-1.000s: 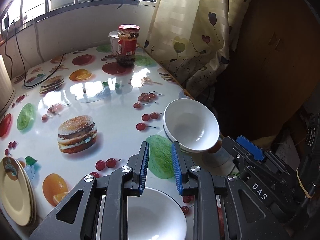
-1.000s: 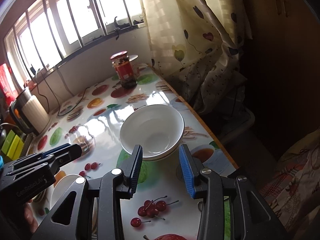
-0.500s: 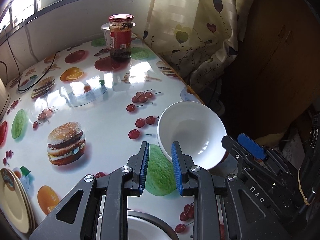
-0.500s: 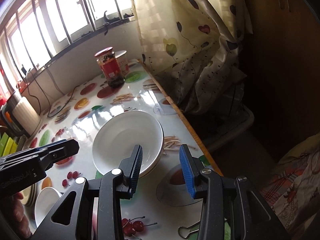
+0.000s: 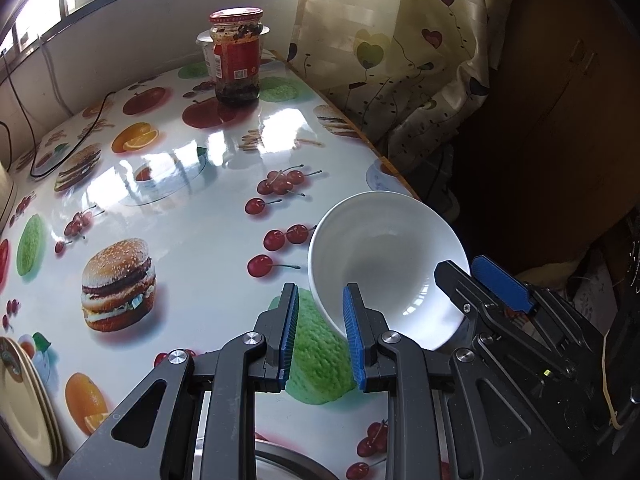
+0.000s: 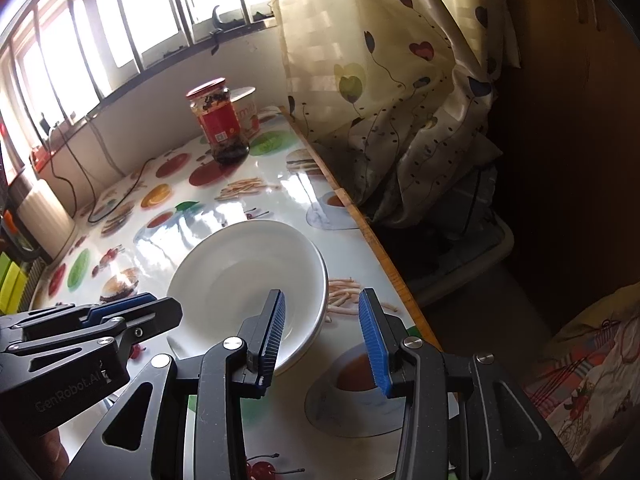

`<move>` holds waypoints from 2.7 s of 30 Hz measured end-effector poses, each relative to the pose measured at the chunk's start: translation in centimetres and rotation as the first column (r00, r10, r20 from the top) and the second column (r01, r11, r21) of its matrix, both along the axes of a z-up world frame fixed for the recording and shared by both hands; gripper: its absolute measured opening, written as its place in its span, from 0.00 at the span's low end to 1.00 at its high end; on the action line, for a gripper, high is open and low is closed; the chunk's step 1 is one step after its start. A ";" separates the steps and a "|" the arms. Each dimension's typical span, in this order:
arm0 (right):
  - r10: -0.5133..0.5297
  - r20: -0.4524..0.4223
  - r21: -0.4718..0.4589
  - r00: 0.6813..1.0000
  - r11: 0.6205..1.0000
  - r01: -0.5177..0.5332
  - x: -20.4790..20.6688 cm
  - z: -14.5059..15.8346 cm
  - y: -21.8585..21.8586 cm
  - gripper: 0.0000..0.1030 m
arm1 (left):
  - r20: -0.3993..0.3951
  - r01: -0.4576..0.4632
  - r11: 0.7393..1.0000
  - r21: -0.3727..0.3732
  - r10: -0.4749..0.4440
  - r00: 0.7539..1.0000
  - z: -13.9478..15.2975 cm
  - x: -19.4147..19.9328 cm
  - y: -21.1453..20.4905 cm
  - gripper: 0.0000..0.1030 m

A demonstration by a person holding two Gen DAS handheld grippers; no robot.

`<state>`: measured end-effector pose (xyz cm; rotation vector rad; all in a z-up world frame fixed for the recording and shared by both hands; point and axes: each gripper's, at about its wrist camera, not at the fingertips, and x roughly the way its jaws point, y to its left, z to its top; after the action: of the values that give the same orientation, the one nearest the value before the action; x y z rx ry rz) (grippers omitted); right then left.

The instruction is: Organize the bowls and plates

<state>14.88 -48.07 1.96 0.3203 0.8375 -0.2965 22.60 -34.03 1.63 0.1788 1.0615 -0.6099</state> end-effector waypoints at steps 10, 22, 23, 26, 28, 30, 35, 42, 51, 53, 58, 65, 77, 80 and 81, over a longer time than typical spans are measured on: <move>0.007 -0.014 0.001 1.000 1.000 -0.007 0.7 -0.7 -0.3 0.26 | -0.016 0.000 1.000 0.010 0.000 1.000 -0.8 0.4 -0.8 0.23; 0.019 -0.004 0.001 1.000 1.000 -0.019 1.0 -0.8 -0.4 0.13 | -0.025 -0.010 1.000 0.007 0.010 1.000 -1.1 0.8 -0.8 0.15; 0.019 -0.003 0.002 1.000 1.000 -0.019 1.0 -0.8 -0.4 0.13 | -0.026 -0.012 1.000 0.006 0.012 1.000 -1.1 0.8 -0.8 0.14; 0.013 0.000 0.002 1.000 1.000 -0.013 0.9 -0.8 -0.4 0.13 | -0.028 -0.015 1.000 0.005 0.015 0.999 -1.1 0.8 -0.8 0.13; 0.011 0.001 0.003 1.000 1.000 -0.011 0.9 -0.9 -0.4 0.13 | -0.027 -0.014 1.000 0.006 0.014 1.000 -1.1 0.8 -0.8 0.13; 0.013 0.000 0.002 1.000 1.000 -0.013 1.0 -0.9 -0.4 0.13 | -0.029 -0.016 1.000 0.004 0.016 0.999 -1.1 0.9 -0.8 0.12; 0.007 -0.001 -0.001 1.000 1.000 -0.007 0.9 -0.9 -0.5 0.13 | -0.028 -0.014 1.000 0.003 0.014 1.000 -1.0 1.0 -0.9 0.12; 0.006 -0.001 -0.001 1.000 1.000 -0.006 0.9 -0.9 -0.4 0.12 | -0.040 -0.025 1.000 -0.012 0.025 0.999 -1.1 1.1 -0.6 0.12; 0.001 0.000 0.009 1.000 1.000 -0.001 0.4 -0.8 0.0 0.12 | -0.017 -0.021 0.999 -0.027 0.020 1.000 -0.5 0.3 -0.1 0.12; 0.000 0.001 0.006 1.000 1.000 0.000 0.3 -0.8 0.0 0.12 | -0.010 -0.021 0.999 -0.035 0.021 1.000 -0.3 0.1 0.1 0.12; -0.004 0.015 0.003 1.000 1.000 0.004 -0.1 -0.2 0.3 0.12 | -0.004 -0.023 0.999 -0.049 0.023 1.000 0.2 -0.3 0.7 0.12; 0.000 0.049 -0.010 0.999 1.000 0.001 -1.2 1.4 1.5 0.12 | 0.016 -0.026 0.997 -0.072 0.028 0.999 1.4 -1.3 1.8 0.12; 0.010 0.100 -0.029 0.995 1.000 -0.007 -3.2 3.9 3.8 0.12 | 0.059 -0.028 0.993 -0.113 0.035 0.998 3.5 -3.0 4.2 0.12; 0.014 0.109 -0.033 0.994 0.999 -0.010 -3.6 4.4 4.4 0.12 | 0.067 -0.029 0.992 -0.122 0.037 0.997 3.9 -3.3 5.0 0.12; 0.017 0.113 -0.034 0.993 0.999 -0.013 -3.7 4.6 4.6 0.12 | 0.068 -0.032 0.992 -0.125 0.041 0.997 4.0 -3.5 5.3 0.12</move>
<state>11.15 -43.45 6.57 0.2972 0.7221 -0.2756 19.13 -28.74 5.65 0.0723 0.9539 -0.6299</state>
